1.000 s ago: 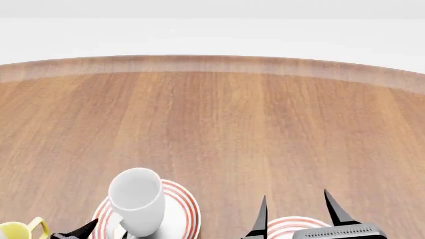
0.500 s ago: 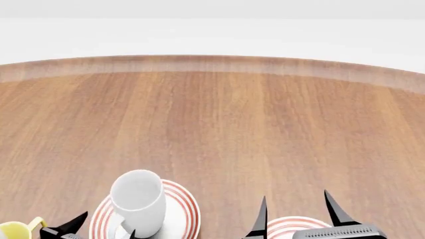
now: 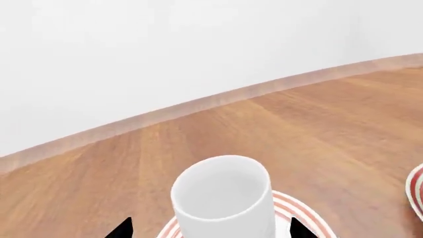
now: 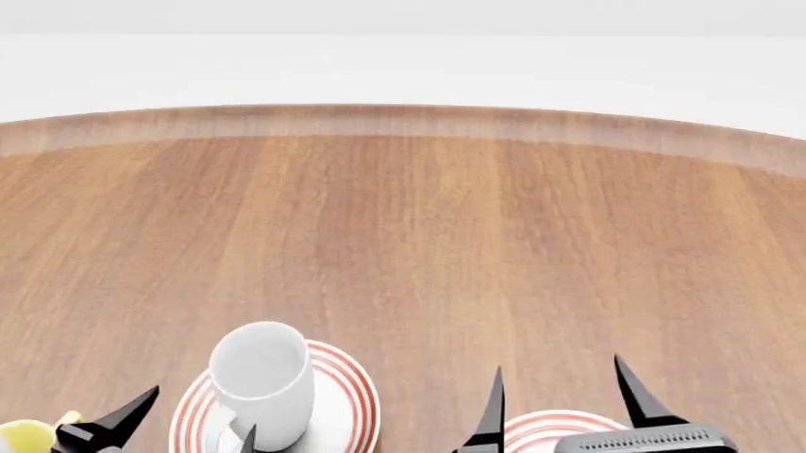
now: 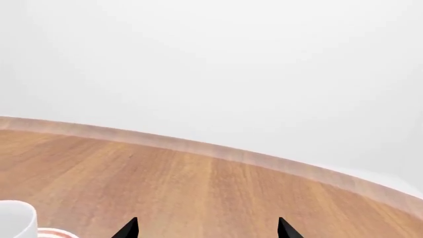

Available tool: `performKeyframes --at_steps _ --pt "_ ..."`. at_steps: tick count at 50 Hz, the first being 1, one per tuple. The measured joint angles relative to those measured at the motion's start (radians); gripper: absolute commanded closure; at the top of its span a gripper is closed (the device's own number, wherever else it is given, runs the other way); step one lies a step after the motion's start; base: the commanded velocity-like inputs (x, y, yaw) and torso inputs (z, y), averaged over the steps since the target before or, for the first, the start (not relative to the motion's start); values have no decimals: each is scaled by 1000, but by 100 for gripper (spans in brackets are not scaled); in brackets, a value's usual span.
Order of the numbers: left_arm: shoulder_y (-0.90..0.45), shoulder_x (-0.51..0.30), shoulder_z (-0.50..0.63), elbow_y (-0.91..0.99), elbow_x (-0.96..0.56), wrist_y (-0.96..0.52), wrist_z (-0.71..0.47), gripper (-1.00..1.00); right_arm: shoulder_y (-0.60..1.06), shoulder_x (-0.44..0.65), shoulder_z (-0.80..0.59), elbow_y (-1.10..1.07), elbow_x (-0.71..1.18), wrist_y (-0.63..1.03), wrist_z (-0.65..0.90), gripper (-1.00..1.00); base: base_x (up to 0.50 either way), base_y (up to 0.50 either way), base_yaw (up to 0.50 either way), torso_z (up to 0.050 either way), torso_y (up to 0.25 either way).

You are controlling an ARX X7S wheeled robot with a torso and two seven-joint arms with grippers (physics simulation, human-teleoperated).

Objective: Put the white mug on the left plate.

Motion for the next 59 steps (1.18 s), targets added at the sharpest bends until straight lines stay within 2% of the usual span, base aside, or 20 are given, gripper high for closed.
performKeyframes --at_steps 28,44,59 --pt "172 -174 -18 624 22 -160 -132 -100 -59 59 11 -285 -16 79 61 -100 0 0 0 0 0" --pt "222 -224 -26 799 40 -197 -172 -100 -82 79 16 -376 -22 99 82 -100 0 0 0 0 0" --pt "234 -236 -26 840 45 -203 -183 -100 -90 84 16 -388 -22 92 87 -100 0 0 0 0 0"
